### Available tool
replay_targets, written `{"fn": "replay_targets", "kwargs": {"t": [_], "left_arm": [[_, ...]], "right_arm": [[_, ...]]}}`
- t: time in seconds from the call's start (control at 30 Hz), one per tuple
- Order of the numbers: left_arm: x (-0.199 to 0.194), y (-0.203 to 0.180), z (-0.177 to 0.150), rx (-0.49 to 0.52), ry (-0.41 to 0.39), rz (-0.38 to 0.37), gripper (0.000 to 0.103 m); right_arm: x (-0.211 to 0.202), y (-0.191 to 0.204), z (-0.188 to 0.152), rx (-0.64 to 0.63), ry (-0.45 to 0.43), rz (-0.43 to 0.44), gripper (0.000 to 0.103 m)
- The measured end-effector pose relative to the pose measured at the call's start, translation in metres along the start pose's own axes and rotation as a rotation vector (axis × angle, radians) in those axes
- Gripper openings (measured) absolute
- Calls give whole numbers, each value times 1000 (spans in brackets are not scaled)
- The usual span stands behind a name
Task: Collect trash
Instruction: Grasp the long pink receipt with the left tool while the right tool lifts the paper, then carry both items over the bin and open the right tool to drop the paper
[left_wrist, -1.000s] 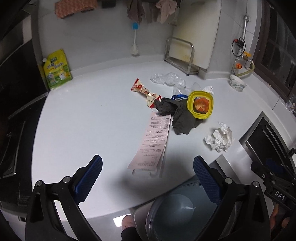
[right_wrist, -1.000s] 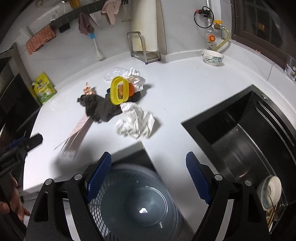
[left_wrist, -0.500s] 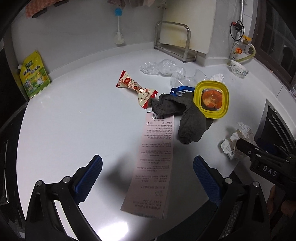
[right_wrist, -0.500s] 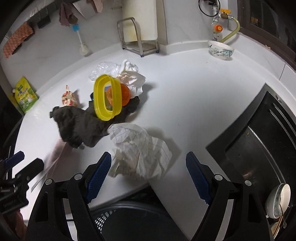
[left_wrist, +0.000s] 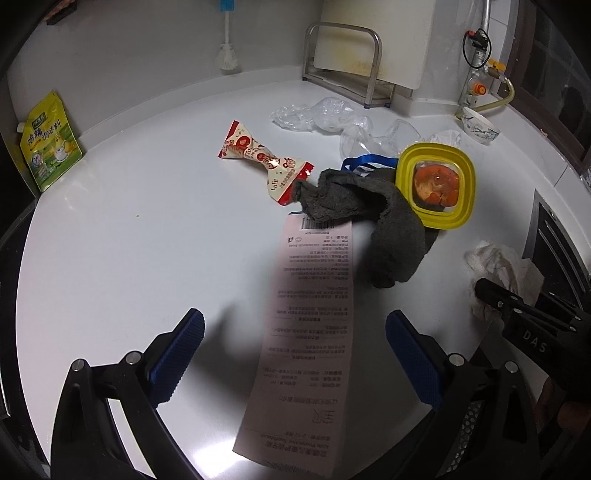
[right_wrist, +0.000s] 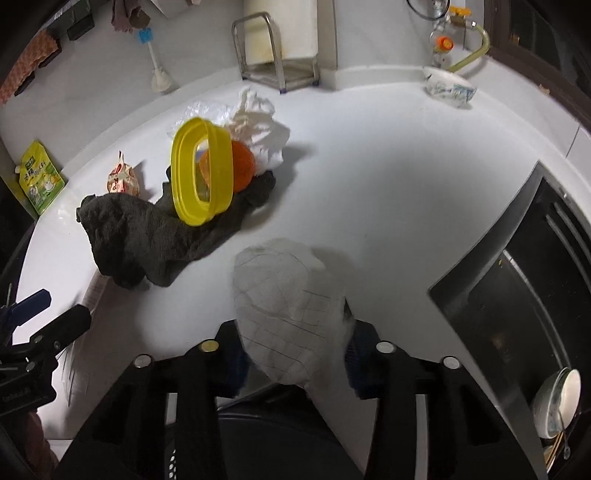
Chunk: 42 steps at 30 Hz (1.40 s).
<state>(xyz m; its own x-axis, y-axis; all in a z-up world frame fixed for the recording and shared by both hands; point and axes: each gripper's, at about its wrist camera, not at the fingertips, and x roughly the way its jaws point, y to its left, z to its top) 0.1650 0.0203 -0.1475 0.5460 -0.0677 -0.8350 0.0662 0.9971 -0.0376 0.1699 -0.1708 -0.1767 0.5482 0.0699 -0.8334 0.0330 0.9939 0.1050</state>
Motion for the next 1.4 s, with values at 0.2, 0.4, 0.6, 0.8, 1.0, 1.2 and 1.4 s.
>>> {"fn": "replay_targets", "kwargs": {"t": [0.2, 0.4, 0.6, 0.8, 1.0, 1.2, 1.4], "left_arm": [[15, 11, 4, -28, 35, -7, 97], [29, 16, 3, -53, 49, -18, 97], [34, 9, 2, -2, 34, 32, 95], [27, 5, 3, 44, 3, 20, 55], [21, 12, 2, 16, 8, -42, 50], [4, 20, -1, 16, -15, -23, 50], [-13, 29, -4, 15, -43, 1, 49]], "right_arm": [[-11, 2, -1, -2, -30, 23, 33], [-18, -2, -5, 45, -32, 33, 33], [-19, -2, -7, 67, -31, 32, 33], [-19, -2, -7, 66, -30, 33, 33], [-22, 1, -9, 68, -29, 38, 33], [-29, 4, -15, 68, -33, 44, 33], [-40, 5, -23, 66, -28, 55, 33]]}}
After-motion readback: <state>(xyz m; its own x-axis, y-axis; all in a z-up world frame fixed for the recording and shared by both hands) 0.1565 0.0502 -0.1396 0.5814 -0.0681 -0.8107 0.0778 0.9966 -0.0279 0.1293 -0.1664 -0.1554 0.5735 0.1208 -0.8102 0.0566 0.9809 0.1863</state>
